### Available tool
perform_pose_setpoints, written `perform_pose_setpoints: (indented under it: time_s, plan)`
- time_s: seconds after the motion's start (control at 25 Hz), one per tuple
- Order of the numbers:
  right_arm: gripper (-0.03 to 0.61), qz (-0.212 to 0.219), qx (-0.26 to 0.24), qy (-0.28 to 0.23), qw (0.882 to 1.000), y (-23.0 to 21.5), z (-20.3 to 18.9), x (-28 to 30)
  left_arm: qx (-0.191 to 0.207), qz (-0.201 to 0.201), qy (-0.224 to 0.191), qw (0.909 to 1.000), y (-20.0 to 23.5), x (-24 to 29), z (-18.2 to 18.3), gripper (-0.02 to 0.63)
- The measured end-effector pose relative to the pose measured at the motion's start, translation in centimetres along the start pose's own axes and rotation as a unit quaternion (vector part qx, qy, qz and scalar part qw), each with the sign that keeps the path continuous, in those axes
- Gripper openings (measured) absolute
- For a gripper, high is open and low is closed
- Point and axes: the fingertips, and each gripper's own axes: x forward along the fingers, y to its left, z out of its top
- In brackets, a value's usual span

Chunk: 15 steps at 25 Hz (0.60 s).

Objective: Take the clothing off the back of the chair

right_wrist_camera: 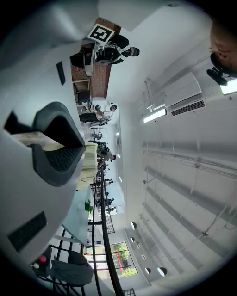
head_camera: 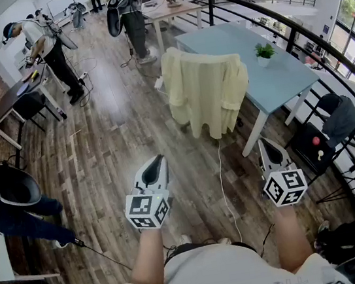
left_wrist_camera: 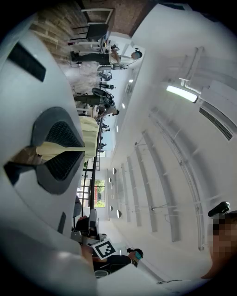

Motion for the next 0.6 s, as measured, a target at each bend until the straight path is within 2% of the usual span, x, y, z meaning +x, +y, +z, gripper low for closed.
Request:
perform_pose_setpoints:
  time_s: [0.6]
  plan:
    - [0.020, -0.003, 0.010, 0.001, 1.000, 0.7, 0.1, 1.9, -0.001, -0.008, 0.003, 1.0000, 1.4, 0.5, 0.4, 0.052]
